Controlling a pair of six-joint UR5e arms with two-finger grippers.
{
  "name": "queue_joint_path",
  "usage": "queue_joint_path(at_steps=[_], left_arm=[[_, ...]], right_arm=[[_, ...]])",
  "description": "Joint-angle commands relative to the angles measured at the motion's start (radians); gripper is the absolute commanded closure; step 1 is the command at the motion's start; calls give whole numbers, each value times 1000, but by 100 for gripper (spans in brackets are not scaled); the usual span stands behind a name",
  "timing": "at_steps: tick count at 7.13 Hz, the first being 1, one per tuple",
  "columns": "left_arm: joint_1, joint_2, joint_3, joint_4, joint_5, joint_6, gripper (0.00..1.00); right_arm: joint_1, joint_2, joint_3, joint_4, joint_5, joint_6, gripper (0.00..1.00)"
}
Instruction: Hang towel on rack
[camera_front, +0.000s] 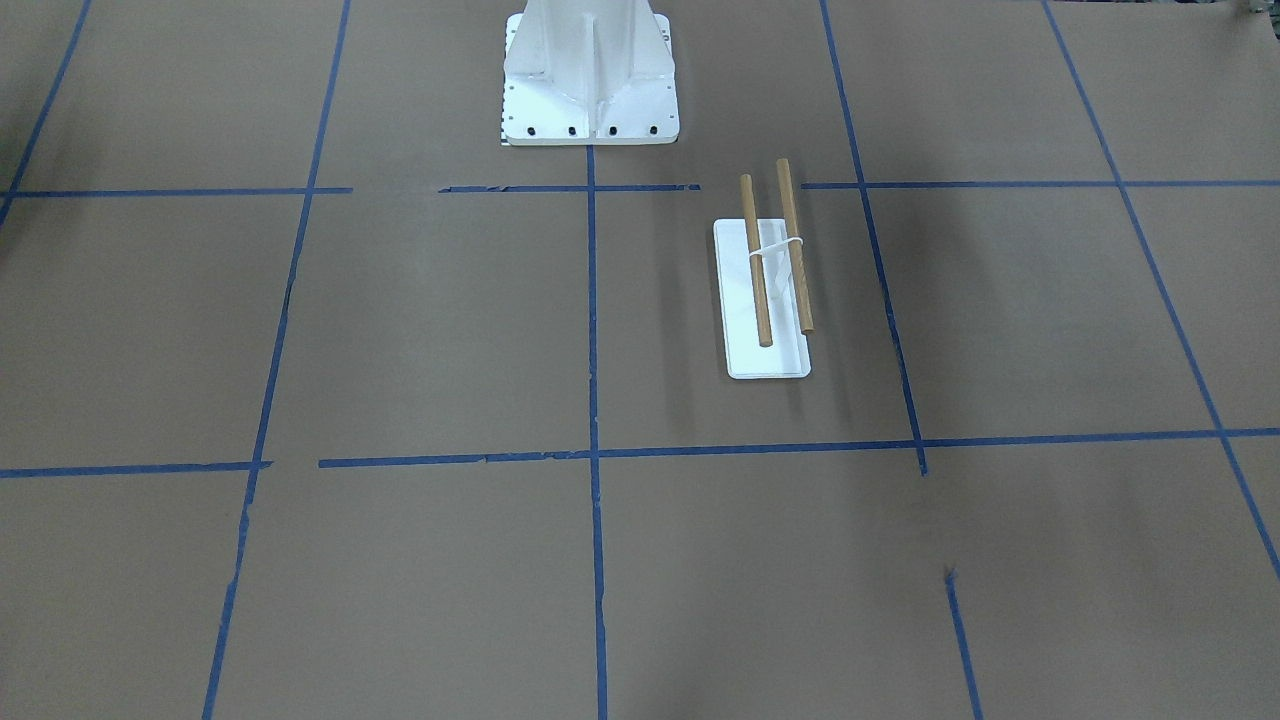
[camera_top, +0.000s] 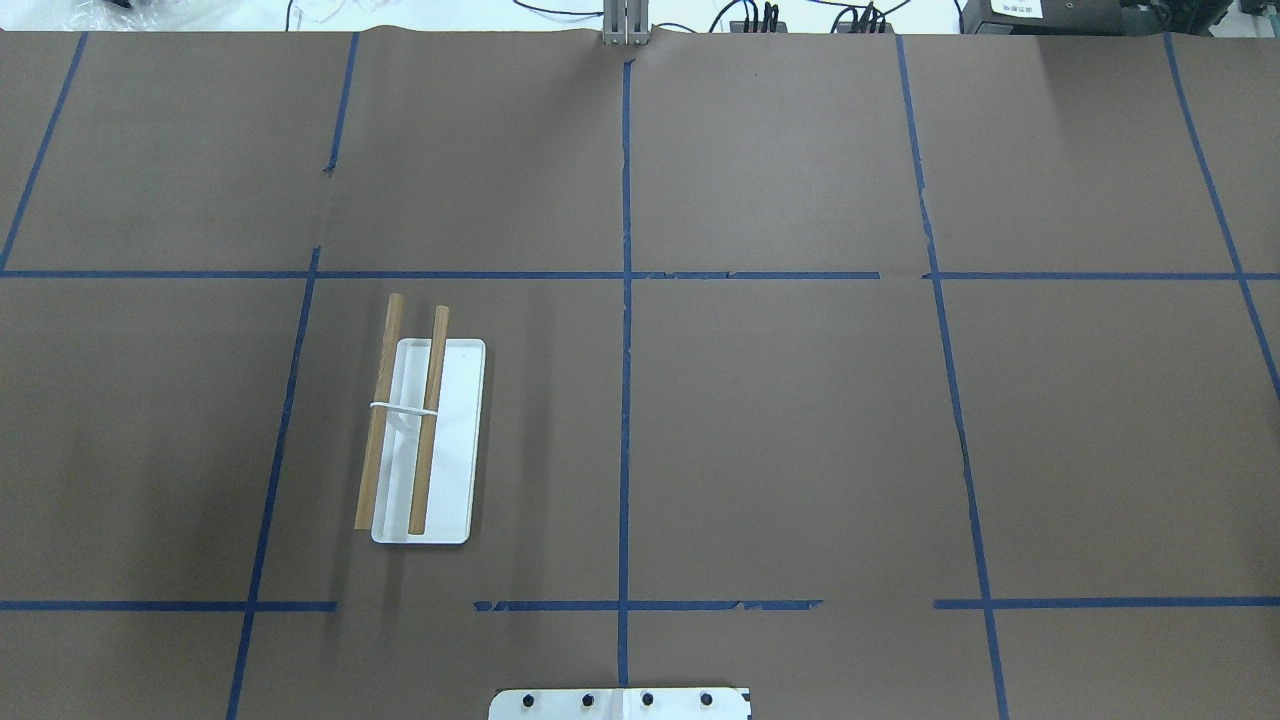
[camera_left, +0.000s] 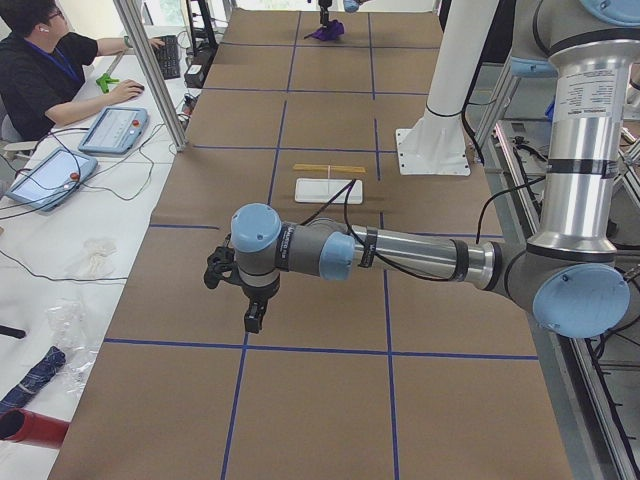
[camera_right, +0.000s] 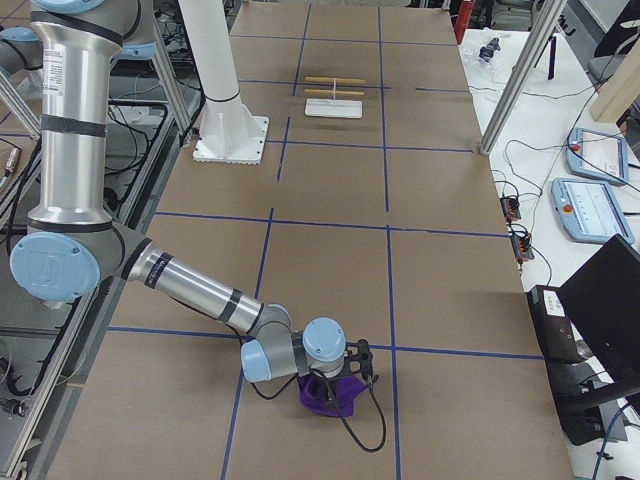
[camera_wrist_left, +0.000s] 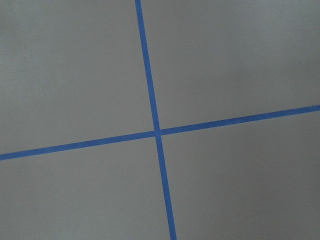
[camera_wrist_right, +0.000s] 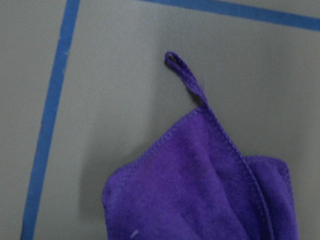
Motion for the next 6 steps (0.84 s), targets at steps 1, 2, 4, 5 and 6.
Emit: queue_joint_path(at_steps=[1,2,4,5,6], left_arm=[[0,0,-7,0,-4,0,0],[0,3,-16,2,-4,0,0],[0,3,-19,3,-4,0,0],[0,3,-14,3,-4,0,0],[0,3,-14,3,-4,-6,0]], right_arm=[[-3,-38,2,2,-2,-2,0],[-3,-43,2,2,-1,-2,11],[-2,-44,23,2,5,-11,100],[1,-50,42,0,16,-11,100],[1,-55,63,2,16,-11,100]])
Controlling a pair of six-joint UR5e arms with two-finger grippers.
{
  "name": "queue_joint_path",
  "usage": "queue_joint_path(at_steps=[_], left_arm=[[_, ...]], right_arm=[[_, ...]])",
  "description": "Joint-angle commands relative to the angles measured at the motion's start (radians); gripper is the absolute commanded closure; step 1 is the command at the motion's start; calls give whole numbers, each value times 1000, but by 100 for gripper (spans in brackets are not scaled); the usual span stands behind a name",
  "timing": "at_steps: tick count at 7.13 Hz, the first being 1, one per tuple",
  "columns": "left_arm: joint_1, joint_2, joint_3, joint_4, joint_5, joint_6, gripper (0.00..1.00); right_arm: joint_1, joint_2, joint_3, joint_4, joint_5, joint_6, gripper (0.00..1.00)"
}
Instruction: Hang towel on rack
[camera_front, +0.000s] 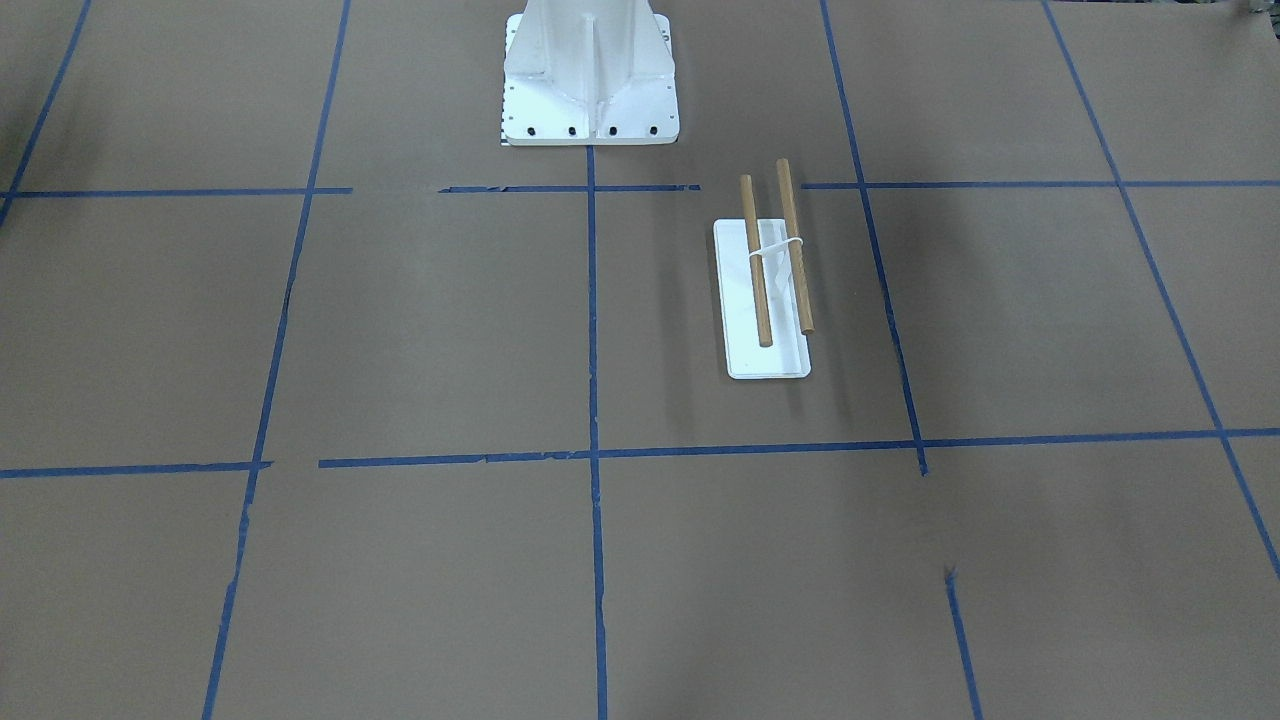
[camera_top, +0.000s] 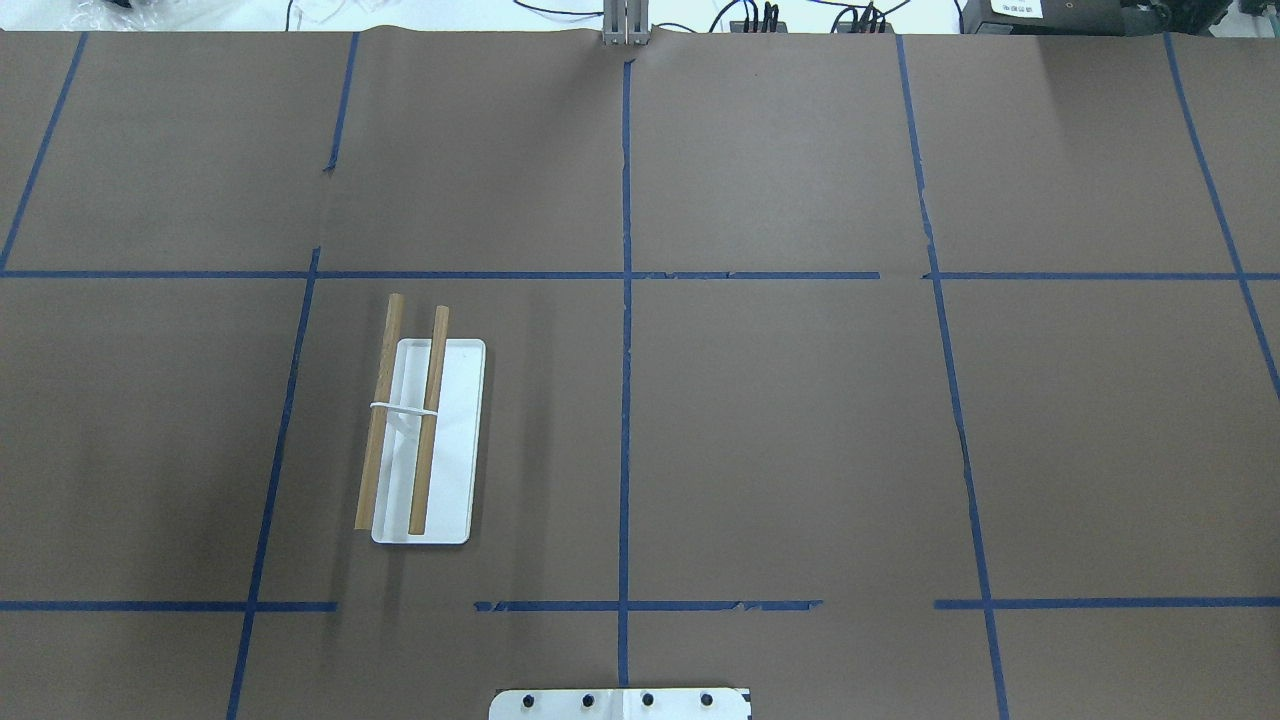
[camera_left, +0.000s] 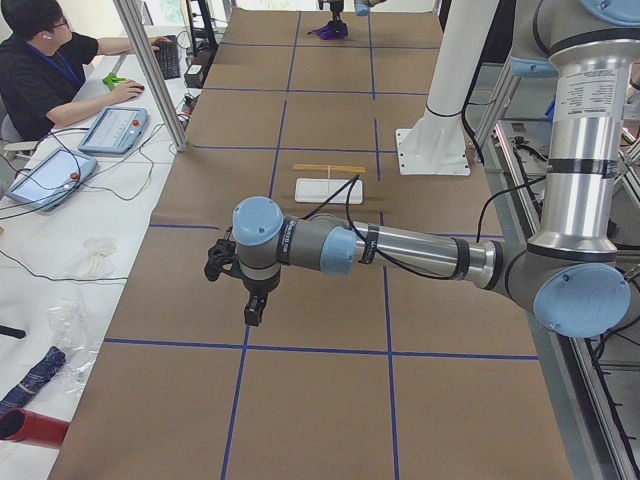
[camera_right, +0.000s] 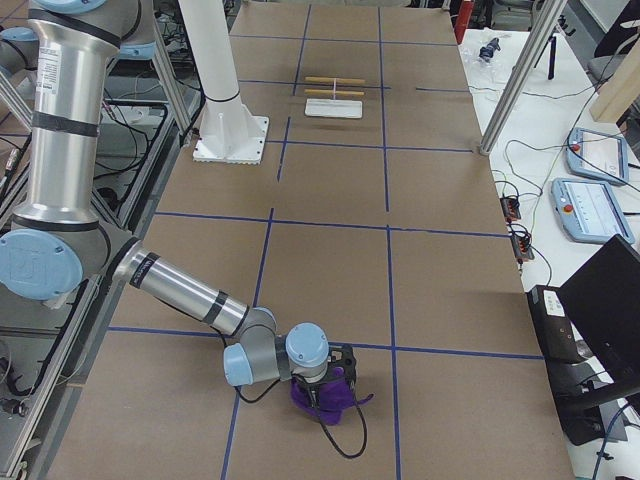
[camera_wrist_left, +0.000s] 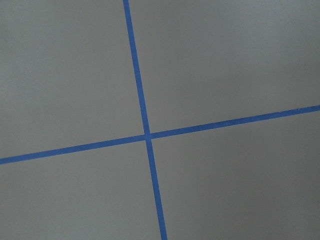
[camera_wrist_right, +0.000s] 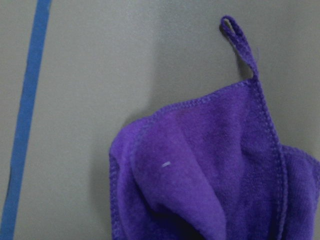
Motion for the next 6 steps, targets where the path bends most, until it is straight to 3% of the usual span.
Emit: queue_joint_path(at_steps=[1,3,5,6], left_arm=[[0,-1,-3,0,-2,-29,0],[2,-17,-28,-15,0,-32,0],[11,-31,-16,-233,5,-57,0],[50,-55,0,-335,11,-194,0]], right_arm=[[12,-16,62,2,4,-10,100],[53,-23,244,-16,1,8,100],[47,124,348,-124,27,75,100],[3,220,357,-119,48,231,100]])
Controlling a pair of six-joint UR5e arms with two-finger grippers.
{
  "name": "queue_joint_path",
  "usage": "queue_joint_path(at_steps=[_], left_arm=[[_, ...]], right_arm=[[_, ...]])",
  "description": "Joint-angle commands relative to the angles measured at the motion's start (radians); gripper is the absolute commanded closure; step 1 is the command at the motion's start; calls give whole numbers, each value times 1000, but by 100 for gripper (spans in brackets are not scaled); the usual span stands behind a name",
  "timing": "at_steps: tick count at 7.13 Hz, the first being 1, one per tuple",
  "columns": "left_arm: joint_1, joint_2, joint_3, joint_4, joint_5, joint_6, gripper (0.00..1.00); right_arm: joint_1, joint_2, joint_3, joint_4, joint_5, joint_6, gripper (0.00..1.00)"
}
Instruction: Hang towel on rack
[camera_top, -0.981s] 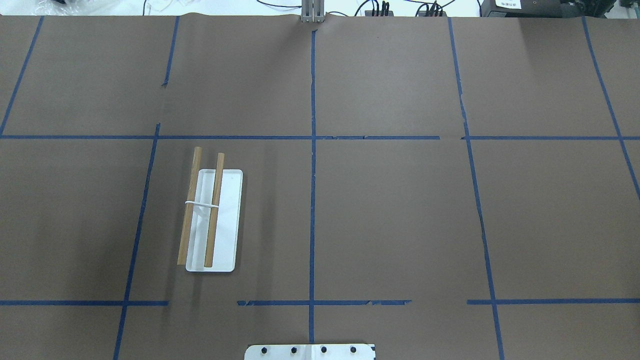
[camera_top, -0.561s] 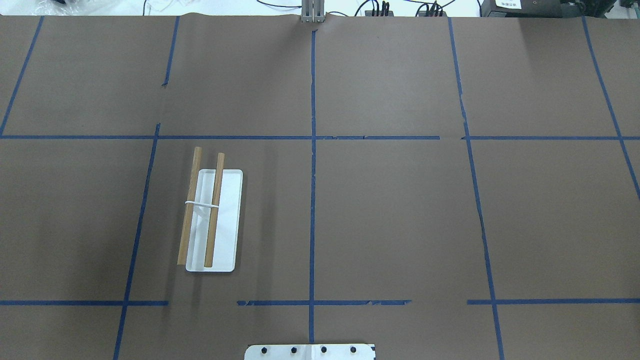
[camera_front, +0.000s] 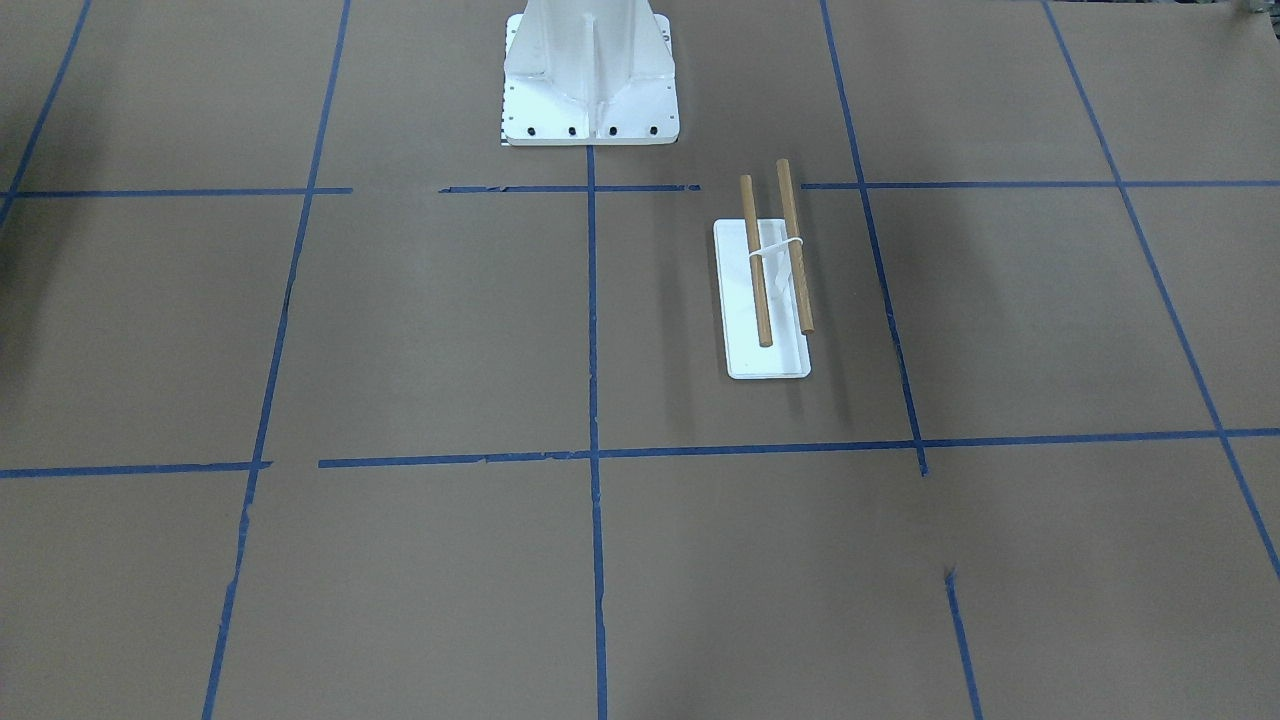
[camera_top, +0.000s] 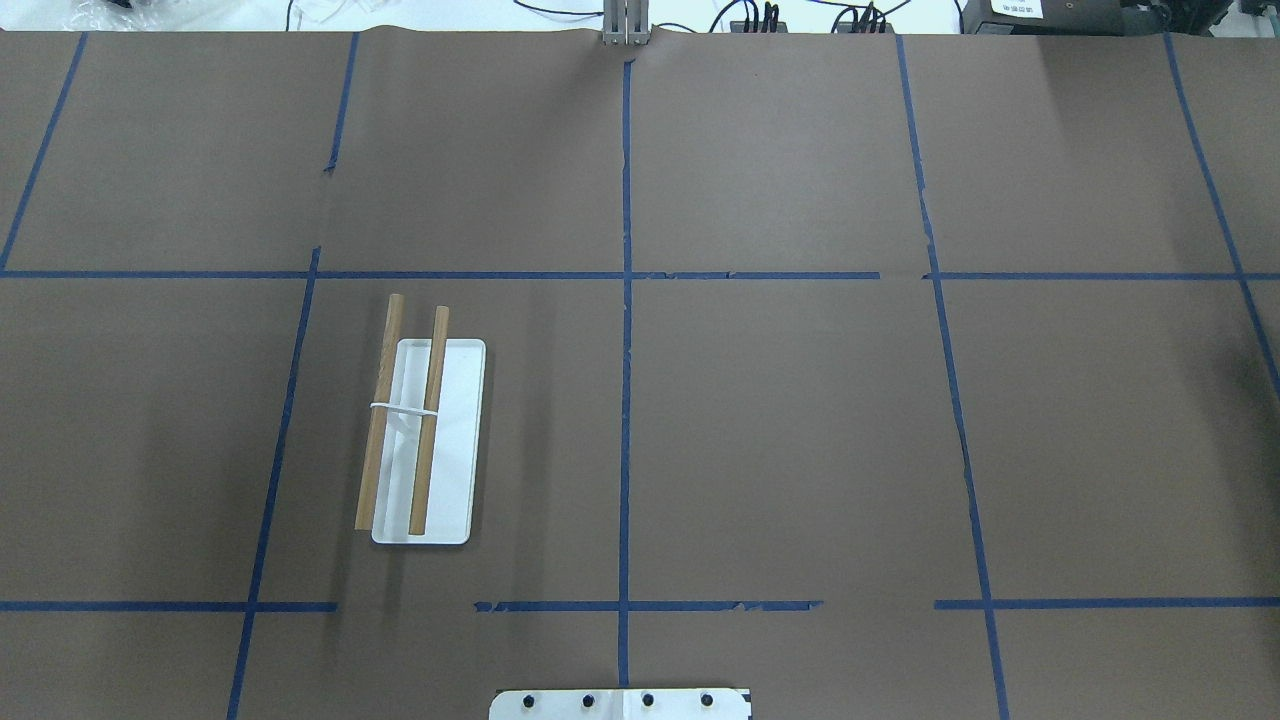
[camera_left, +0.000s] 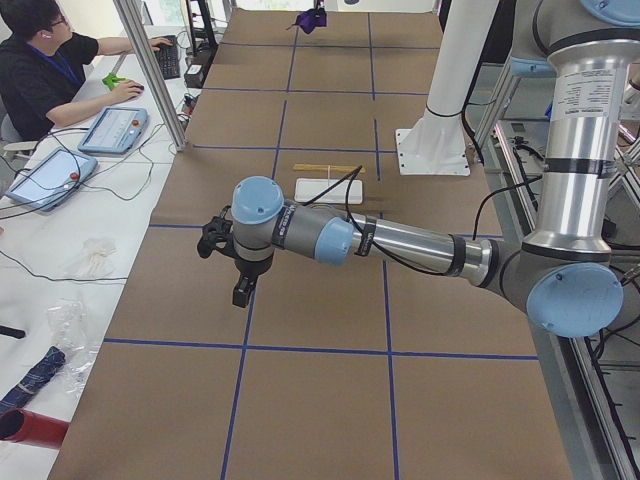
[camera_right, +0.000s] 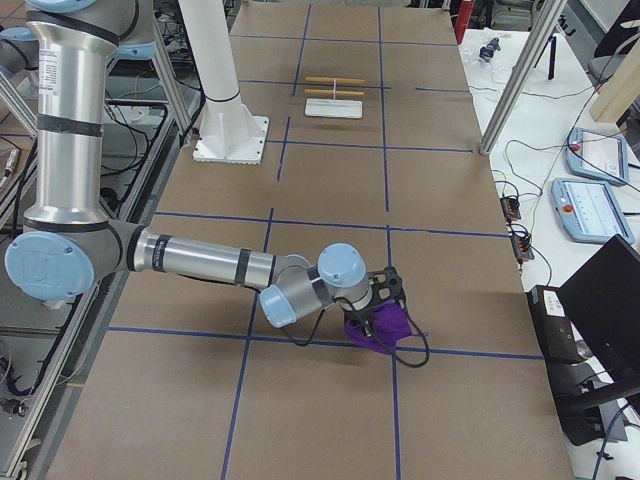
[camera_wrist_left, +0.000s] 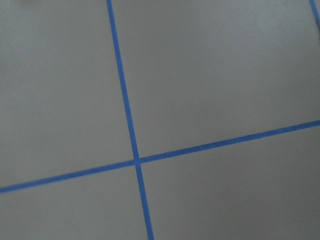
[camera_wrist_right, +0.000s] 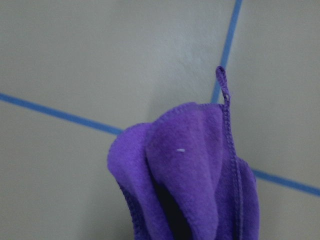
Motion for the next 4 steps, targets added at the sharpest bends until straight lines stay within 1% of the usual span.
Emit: queue_joint_path(at_steps=[1,2,3,4], left_arm=[[93,-48,17,-201,17,-234,0],[157,-80,19,-266,18,-369,0],[202,-115,17,-370,17,-543,0],[243,-160,19,-474,14,-742,0]], right_arm=[[-114,179,63,-14,17,243,100],[-209,275,103,-12,13,341,100],[-287,385,134,-14,-10,468,100],[-378,449,192,-14,-82,541,100]])
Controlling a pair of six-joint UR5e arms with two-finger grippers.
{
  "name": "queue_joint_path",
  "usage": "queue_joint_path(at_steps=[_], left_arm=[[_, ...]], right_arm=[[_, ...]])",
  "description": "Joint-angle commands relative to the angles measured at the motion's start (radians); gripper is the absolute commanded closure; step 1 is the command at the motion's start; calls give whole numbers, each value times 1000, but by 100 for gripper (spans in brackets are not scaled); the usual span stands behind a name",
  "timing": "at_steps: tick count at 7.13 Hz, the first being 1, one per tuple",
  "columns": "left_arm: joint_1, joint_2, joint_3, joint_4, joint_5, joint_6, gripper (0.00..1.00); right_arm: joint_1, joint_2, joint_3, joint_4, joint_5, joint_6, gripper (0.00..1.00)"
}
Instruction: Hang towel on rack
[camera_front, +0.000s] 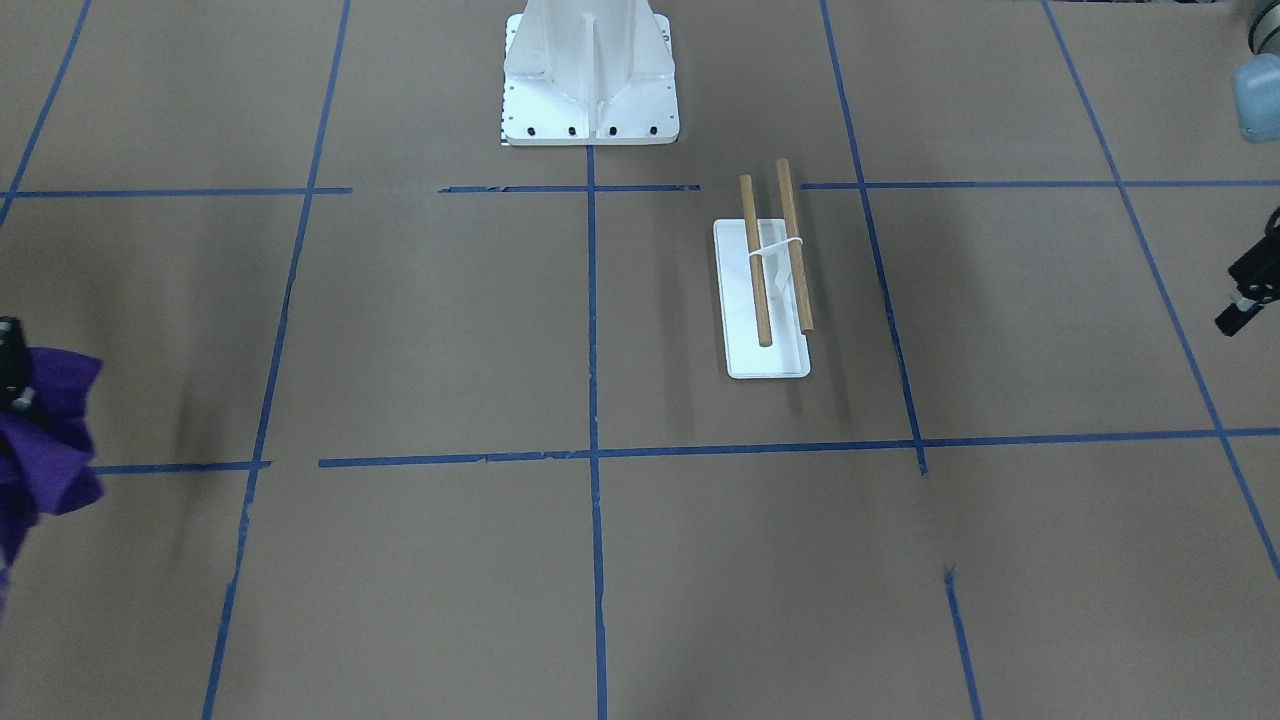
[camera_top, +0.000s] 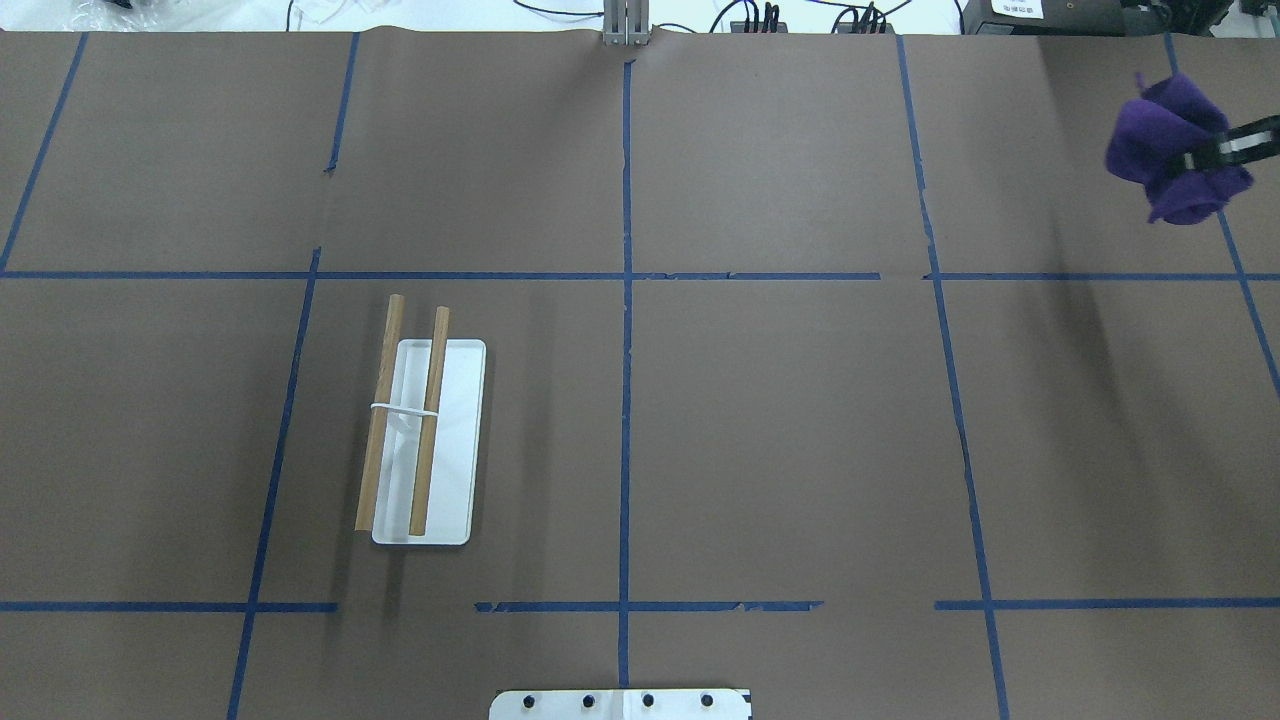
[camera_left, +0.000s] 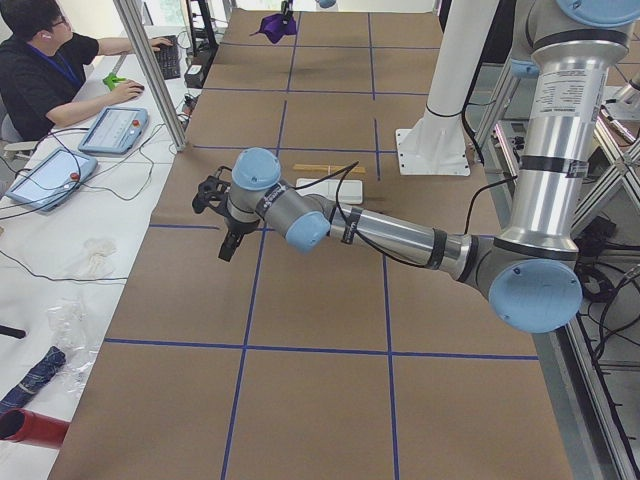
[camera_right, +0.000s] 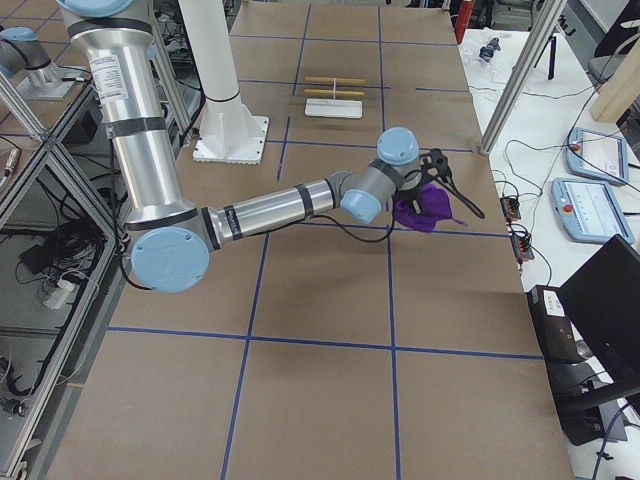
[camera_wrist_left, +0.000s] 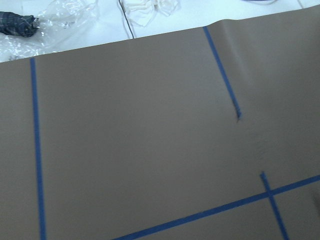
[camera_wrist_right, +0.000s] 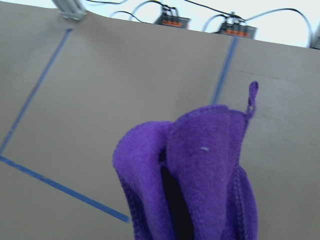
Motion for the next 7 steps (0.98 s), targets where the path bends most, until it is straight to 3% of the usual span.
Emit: queue_joint_path(at_steps=[1,2,3,5,7], left_arm=[[113,-107,6,-187,-4,-415,0],[191,-164,6,-215,-4,-560,0],[246,-239,13,-220,-4,-693,0],[316,-351,24,-226,-4,-899,0],[397,-381,23,-285,2,-1018,1]], right_arm=[[-242,114,132,-2,-238,119,100],[-386,114,199,-11,-428,119,100],[-518,117,239,-14,-557,119,100],[-675,181,242,-29,-663,119,100],[-724,278,251,-141,-759,119,100]])
